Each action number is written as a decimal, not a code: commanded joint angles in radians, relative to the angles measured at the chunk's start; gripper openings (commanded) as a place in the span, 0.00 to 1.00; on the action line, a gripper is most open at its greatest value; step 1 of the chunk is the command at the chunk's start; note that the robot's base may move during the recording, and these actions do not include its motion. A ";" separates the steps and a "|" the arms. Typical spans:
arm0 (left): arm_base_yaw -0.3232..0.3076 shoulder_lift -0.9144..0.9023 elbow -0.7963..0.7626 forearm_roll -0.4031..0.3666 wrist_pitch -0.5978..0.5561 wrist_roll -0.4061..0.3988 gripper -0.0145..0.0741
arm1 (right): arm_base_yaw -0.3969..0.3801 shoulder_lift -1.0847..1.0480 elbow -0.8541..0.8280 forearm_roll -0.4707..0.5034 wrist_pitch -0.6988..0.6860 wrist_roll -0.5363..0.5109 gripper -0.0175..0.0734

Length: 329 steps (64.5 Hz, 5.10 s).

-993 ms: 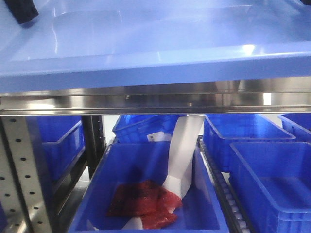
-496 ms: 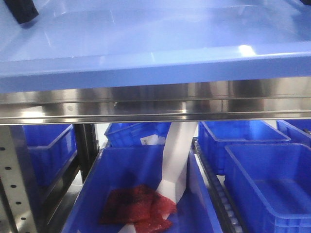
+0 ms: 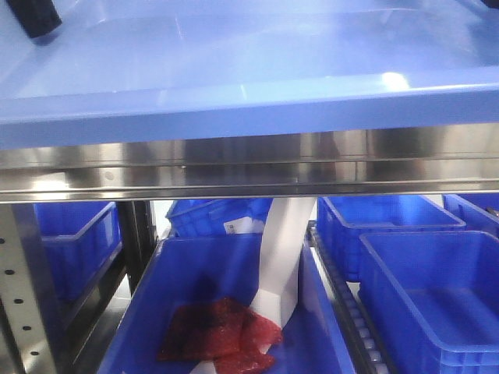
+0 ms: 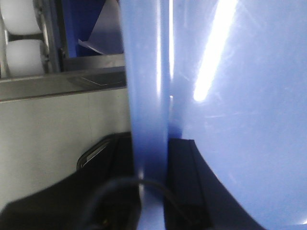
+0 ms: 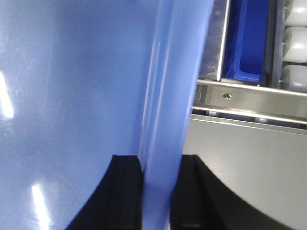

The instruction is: Grab blue tray and place on right shelf

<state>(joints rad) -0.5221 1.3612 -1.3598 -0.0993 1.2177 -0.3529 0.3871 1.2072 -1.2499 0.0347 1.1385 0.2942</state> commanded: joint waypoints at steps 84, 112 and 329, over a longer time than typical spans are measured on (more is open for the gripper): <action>0.264 0.402 -0.609 0.033 0.025 0.149 0.11 | -0.010 0.537 -0.691 -0.035 -0.119 -0.068 0.25; 0.264 0.490 -0.609 0.056 -0.102 0.153 0.41 | -0.067 0.626 -0.711 -0.068 -0.164 -0.068 0.61; 0.532 -1.384 1.413 0.015 -1.206 0.316 0.11 | -0.077 -0.973 0.785 -0.155 -0.946 -0.121 0.25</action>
<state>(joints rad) 0.0071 -0.0107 0.0275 -0.0751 0.1355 -0.0383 0.3119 0.2252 -0.4371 -0.1047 0.2833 0.1857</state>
